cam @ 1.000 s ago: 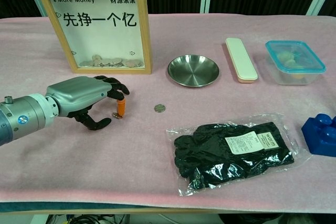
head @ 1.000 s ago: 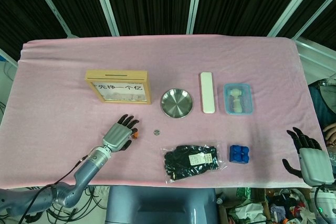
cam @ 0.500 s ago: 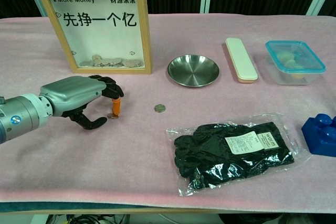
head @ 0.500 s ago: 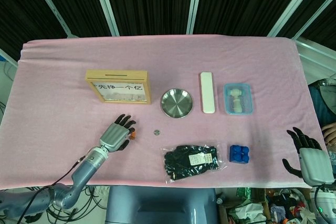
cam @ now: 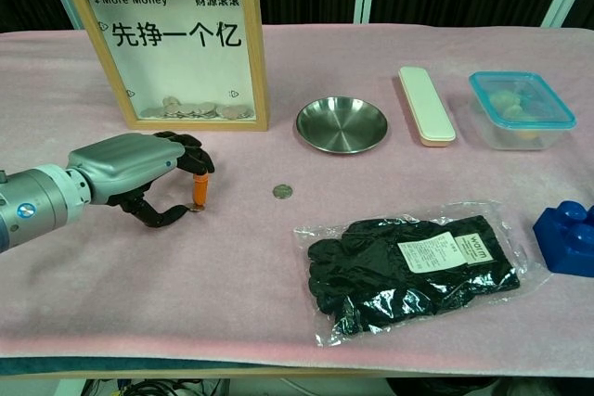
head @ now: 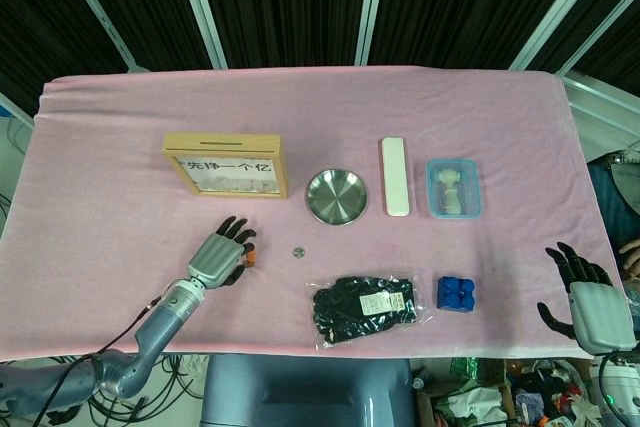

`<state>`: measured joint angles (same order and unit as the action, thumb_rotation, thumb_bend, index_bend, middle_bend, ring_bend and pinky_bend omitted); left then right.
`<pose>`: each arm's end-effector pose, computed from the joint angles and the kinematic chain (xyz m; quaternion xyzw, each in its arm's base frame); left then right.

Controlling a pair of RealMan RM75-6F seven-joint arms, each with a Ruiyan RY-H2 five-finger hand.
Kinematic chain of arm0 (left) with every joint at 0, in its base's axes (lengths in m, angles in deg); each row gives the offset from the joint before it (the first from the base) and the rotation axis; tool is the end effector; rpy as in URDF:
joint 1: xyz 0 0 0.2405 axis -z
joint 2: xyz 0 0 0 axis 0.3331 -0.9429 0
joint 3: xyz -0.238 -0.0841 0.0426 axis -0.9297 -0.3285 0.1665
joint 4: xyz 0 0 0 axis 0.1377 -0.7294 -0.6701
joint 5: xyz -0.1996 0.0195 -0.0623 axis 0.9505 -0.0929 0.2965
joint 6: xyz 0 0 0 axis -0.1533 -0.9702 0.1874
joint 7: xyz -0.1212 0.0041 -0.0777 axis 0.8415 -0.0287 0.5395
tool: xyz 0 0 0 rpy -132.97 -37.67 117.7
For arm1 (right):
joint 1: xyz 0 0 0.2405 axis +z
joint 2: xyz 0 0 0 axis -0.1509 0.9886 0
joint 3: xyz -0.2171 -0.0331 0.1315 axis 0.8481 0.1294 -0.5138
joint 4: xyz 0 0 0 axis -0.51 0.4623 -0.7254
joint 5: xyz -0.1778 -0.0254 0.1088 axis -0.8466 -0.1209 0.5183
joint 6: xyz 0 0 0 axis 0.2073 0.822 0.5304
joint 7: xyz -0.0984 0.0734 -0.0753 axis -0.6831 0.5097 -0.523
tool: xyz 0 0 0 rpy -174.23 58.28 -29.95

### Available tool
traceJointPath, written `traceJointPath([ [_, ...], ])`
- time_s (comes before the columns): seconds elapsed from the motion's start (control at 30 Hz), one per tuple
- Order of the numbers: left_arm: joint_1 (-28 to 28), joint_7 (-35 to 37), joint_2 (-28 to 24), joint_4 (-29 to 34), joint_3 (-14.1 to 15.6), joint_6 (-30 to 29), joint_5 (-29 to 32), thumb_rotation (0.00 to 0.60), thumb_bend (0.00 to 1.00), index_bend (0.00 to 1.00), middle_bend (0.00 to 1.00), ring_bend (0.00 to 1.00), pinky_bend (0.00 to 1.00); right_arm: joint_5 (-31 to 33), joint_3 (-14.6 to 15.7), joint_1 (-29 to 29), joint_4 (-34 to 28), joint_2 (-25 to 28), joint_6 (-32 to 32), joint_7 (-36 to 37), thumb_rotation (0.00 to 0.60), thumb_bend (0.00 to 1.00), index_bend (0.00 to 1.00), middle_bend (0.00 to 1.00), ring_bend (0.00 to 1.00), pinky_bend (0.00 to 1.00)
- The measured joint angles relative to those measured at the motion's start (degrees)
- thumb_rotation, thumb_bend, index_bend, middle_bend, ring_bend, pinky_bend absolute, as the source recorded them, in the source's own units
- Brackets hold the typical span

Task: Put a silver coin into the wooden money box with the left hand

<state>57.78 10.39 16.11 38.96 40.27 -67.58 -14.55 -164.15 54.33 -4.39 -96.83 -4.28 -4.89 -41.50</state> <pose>-0.1884 0.3005 -0.0745 -0.8016 -0.3585 -0.2929 0.3784 -0.3157 -0.1779 0.1524 0.5911 -0.4150 0.3331 0.6062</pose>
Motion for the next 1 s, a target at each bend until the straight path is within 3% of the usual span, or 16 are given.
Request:
traceJointPath([
  [1.0,1.6,-0.5,2.0,-2.5,-2.0,0.1,-0.5,0.6,0.46,0.62,0.21,0.0,0.0,-0.2,0.1,0.0,-0.1,-0.1,0.0,0.0,0.6,0.23,0.14,0.07,0.17,0.18],
])
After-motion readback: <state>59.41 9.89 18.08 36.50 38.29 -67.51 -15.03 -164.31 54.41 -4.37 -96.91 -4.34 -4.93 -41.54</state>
